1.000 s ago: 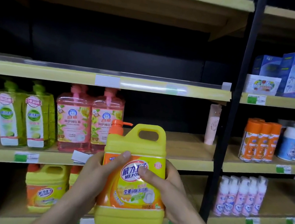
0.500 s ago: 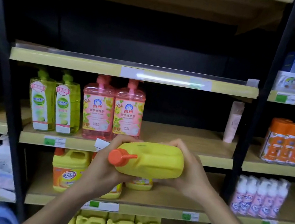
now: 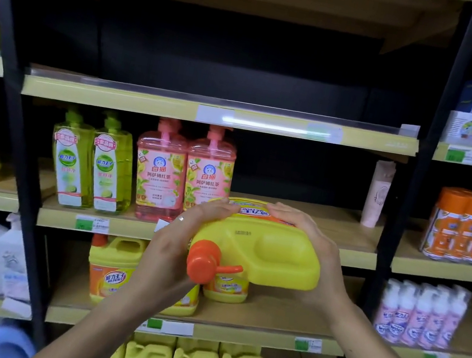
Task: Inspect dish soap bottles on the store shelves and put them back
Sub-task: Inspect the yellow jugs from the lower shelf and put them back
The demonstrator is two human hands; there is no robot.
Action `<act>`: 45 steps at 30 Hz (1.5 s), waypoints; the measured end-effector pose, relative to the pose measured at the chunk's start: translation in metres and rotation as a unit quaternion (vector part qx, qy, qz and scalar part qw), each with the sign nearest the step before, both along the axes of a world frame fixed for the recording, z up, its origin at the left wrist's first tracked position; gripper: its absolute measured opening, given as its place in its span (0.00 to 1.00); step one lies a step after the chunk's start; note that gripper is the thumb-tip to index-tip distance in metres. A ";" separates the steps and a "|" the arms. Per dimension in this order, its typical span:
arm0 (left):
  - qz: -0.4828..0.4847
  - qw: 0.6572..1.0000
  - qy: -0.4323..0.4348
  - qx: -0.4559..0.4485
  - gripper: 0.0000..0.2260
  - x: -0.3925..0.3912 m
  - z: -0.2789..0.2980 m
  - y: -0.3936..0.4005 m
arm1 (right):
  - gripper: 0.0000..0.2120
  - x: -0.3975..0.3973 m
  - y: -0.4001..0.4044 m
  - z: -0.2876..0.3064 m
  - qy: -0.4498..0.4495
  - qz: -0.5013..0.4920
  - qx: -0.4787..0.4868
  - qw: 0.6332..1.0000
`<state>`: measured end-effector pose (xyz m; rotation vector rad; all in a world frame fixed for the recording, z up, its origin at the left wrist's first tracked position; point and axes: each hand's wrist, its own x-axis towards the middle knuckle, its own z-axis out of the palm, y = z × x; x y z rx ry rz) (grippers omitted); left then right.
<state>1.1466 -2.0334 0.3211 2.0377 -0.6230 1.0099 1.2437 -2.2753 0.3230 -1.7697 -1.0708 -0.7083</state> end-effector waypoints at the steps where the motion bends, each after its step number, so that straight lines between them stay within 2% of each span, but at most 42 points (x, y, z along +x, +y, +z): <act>1: -0.004 1.000 0.009 0.008 0.35 0.002 0.001 0.002 | 0.33 0.001 0.000 0.000 -0.007 -0.007 0.002 1.000; 6: -0.038 0.999 0.034 0.007 0.34 0.010 0.004 0.006 | 0.30 0.001 0.002 0.000 -0.015 -0.024 0.015 0.999; 9: -0.059 0.996 0.070 -0.023 0.36 0.015 0.005 0.008 | 0.32 0.002 0.000 0.005 0.012 -0.043 -0.025 0.999; 12: -0.067 0.995 0.073 -0.027 0.35 0.019 0.002 0.009 | 0.33 0.002 -0.001 0.002 0.014 -0.038 -0.026 0.999; 16: -0.063 0.993 0.096 -0.030 0.40 0.023 -0.003 0.011 | 0.31 0.004 -0.002 0.003 0.000 -0.061 -0.035 0.998; 17: -0.059 0.991 0.111 -0.036 0.41 0.023 -0.003 0.011 | 0.32 0.005 -0.001 0.003 0.014 -0.070 -0.041 0.997; 19: -0.051 0.987 0.144 -0.053 0.40 0.023 -0.001 0.010 | 0.35 0.003 0.002 0.006 0.104 -0.051 -0.026 0.993; 21: -0.062 0.981 0.165 -0.080 0.37 0.023 0.002 0.008 | 0.37 0.003 0.003 0.009 0.204 0.001 0.000 0.979; 24: -0.133 0.961 0.167 -0.174 0.28 0.023 0.008 0.001 | 0.35 0.001 0.006 0.014 0.271 0.082 0.010 0.959; 26: -0.145 0.944 0.185 -0.231 0.25 0.022 0.015 -0.005 | 0.29 -0.003 0.013 0.016 0.330 0.160 0.044 0.929; 28: -0.148 0.918 0.221 -0.295 0.24 0.025 0.018 -0.011 | 0.20 -0.008 0.021 0.018 0.385 0.198 0.098 0.896; 30: -0.153 0.891 0.258 -0.340 0.24 0.027 0.019 -0.014 | 0.15 -0.009 0.027 0.019 0.417 0.204 0.128 0.876; 34: -0.160 0.869 0.282 -0.374 0.22 0.027 0.023 -0.015 | 0.25 -0.009 0.030 0.026 0.439 0.201 0.129 0.866; 37: -0.166 0.863 0.290 -0.378 0.21 0.023 0.020 -0.012 | 0.24 -0.013 0.030 0.032 0.450 0.190 0.122 0.864; 39: -0.178 0.845 0.320 -0.390 0.22 0.027 0.021 -0.015 | 0.23 -0.014 0.030 0.039 0.466 0.182 0.117 0.858; 43: -0.151 0.823 0.396 -0.378 0.26 0.024 0.020 -0.011 | 0.24 -0.017 0.032 0.048 0.570 0.176 0.115 0.794; 45: -0.166 0.800 0.422 -0.393 0.27 0.025 0.012 -0.008 | 0.24 -0.017 0.030 0.042 0.595 0.184 0.118 0.773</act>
